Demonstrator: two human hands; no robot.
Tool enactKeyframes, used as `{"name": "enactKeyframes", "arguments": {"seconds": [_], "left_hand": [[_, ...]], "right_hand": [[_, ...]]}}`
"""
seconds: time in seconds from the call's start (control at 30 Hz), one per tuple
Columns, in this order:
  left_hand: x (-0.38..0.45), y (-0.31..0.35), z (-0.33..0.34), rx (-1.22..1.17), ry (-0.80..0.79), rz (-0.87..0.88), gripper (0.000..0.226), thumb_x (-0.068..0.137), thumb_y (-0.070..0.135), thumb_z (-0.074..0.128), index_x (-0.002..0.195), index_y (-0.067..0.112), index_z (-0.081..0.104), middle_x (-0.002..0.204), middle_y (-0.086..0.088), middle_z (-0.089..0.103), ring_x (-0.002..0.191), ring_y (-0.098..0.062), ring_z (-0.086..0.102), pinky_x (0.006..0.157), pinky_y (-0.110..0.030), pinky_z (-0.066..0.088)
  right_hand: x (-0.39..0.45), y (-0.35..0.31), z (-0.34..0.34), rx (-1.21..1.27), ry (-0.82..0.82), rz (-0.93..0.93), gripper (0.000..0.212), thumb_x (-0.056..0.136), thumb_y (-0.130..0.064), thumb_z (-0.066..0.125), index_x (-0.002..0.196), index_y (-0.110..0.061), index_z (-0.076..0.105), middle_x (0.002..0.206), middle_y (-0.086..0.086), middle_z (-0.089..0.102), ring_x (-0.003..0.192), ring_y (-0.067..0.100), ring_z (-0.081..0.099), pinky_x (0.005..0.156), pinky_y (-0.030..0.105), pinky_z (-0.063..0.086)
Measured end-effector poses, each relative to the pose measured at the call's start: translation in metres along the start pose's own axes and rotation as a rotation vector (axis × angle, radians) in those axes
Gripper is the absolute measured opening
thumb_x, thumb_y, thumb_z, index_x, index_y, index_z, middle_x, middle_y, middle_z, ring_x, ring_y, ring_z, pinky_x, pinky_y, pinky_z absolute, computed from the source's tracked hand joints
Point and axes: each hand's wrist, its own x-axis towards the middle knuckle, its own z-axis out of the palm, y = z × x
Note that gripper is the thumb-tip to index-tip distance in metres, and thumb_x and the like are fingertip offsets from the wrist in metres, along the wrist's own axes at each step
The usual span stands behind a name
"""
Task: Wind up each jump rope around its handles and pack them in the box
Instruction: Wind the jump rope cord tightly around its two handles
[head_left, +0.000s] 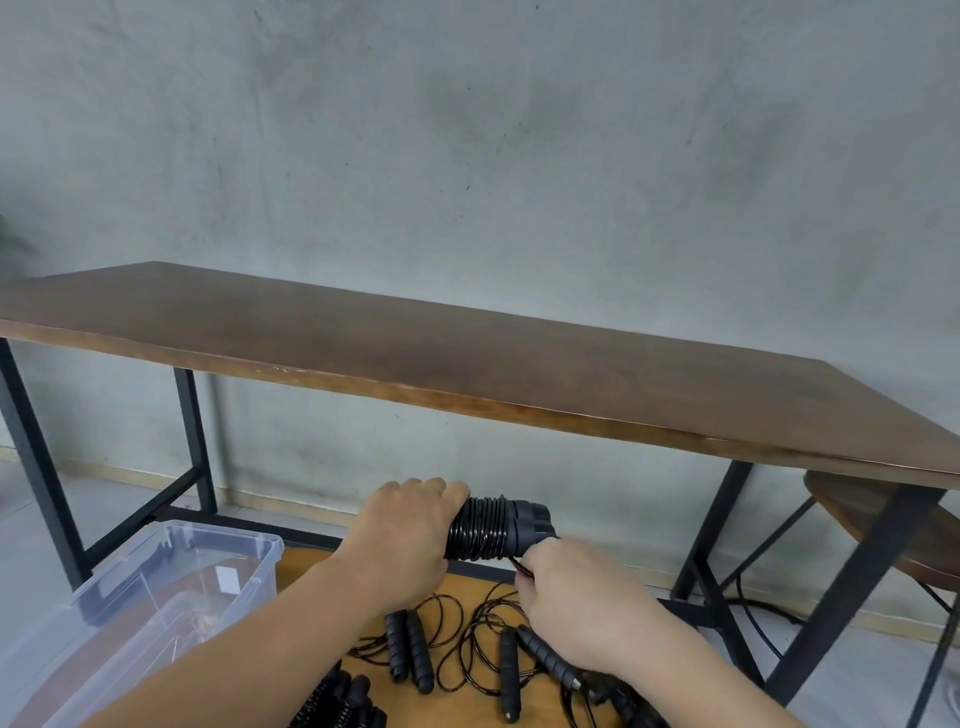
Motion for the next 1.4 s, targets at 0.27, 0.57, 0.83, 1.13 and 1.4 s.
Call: {"name": "enactKeyframes", "arguments": {"seconds": [0.27, 0.57, 0.83, 1.13, 1.4], "left_hand": [[-0.004, 0.007, 0.007, 0.112, -0.023, 0.101, 0.043, 0.088, 0.021, 0.056, 0.128, 0.023, 0.040, 0.108, 0.000, 0.055, 0.096, -0.021, 0.055, 0.082, -0.033, 0.044], [-0.013, 0.003, 0.001, -0.107, -0.071, 0.238, 0.046, 0.086, 0.025, 0.057, 0.128, 0.030, 0.041, 0.107, 0.005, 0.056, 0.096, -0.019, 0.054, 0.084, -0.032, 0.044], [-0.021, -0.005, -0.006, -0.302, -0.142, 0.260, 0.044, 0.083, 0.020, 0.058, 0.123, 0.035, 0.045, 0.103, 0.008, 0.056, 0.093, -0.014, 0.053, 0.082, -0.029, 0.044], [-0.025, -0.004, -0.010, -0.704, -0.181, 0.167, 0.048, 0.082, 0.016, 0.061, 0.120, 0.044, 0.051, 0.096, 0.015, 0.061, 0.090, -0.003, 0.056, 0.076, -0.017, 0.046], [-0.022, 0.000, -0.015, -1.039, -0.235, 0.069, 0.055, 0.077, 0.006, 0.067, 0.117, 0.042, 0.058, 0.083, 0.014, 0.059, 0.075, 0.001, 0.054, 0.066, -0.012, 0.042]], "right_hand": [[-0.008, -0.013, -0.052, -0.315, -0.143, -0.166, 0.015, 0.089, -0.017, 0.053, 0.075, -0.015, 0.055, 0.067, 0.000, 0.052, 0.069, 0.019, 0.057, 0.064, 0.032, 0.052], [0.023, 0.007, -0.090, -0.153, -0.203, -0.318, 0.017, 0.086, -0.039, 0.072, 0.093, -0.025, 0.078, 0.086, -0.012, 0.073, 0.079, 0.005, 0.064, 0.069, 0.023, 0.051], [0.046, 0.031, -0.073, 0.278, -0.253, -0.274, 0.018, 0.076, -0.037, 0.082, 0.087, -0.022, 0.080, 0.086, -0.005, 0.075, 0.085, 0.012, 0.067, 0.083, 0.036, 0.055], [0.048, 0.048, -0.059, 0.662, -0.240, -0.224, 0.008, 0.077, -0.031, 0.080, 0.079, -0.023, 0.079, 0.078, -0.008, 0.071, 0.074, 0.005, 0.062, 0.071, 0.025, 0.050], [0.040, 0.049, -0.028, 1.368, -0.249, -0.058, 0.017, 0.080, -0.021, 0.065, 0.082, -0.004, 0.070, 0.078, 0.008, 0.068, 0.069, 0.017, 0.066, 0.064, 0.028, 0.055]]}}
